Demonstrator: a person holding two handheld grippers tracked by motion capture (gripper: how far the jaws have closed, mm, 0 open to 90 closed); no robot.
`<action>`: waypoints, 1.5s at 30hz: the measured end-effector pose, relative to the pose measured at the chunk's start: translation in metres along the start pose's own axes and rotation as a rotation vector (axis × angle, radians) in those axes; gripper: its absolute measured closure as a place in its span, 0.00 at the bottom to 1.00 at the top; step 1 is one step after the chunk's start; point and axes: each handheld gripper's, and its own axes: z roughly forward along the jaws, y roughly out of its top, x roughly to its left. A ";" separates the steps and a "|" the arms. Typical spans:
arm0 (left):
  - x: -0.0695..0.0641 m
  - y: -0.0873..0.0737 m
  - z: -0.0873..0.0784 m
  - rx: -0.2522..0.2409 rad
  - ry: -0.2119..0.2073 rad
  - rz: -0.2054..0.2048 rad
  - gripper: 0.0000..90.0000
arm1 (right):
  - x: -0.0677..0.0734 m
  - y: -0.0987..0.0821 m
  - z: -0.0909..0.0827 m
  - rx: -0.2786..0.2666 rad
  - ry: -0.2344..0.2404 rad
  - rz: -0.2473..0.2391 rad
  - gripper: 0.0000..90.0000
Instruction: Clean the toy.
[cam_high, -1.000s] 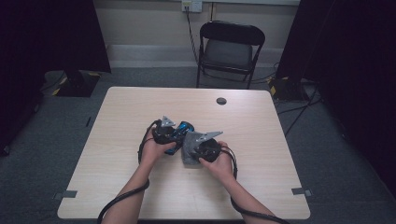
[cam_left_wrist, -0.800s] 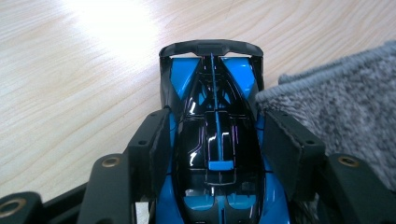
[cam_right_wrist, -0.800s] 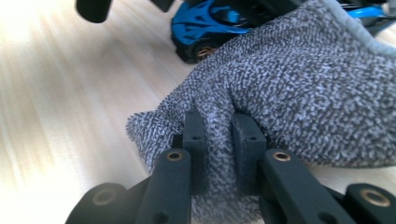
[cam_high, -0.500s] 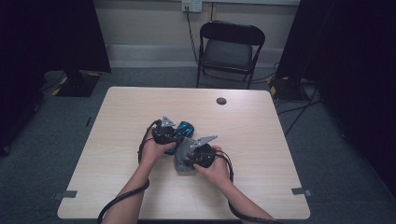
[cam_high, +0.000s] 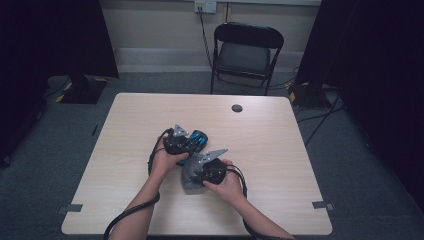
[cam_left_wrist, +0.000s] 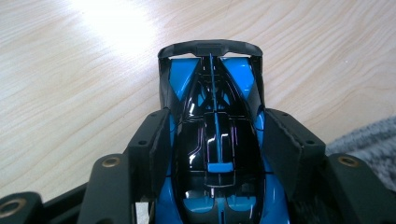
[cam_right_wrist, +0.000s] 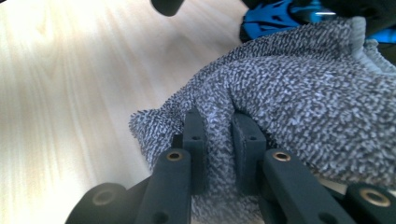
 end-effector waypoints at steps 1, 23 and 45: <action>0.000 0.000 0.000 0.000 0.002 0.000 0.47 | 0.001 0.000 0.000 0.002 0.006 -0.006 0.86; 0.000 -0.001 -0.001 0.005 0.004 -0.001 0.47 | 0.020 -0.009 -0.004 0.015 0.133 -0.080 0.86; 0.000 -0.002 -0.002 -0.005 0.005 -0.021 0.47 | -0.019 -0.016 -0.071 -0.063 0.013 -0.034 0.86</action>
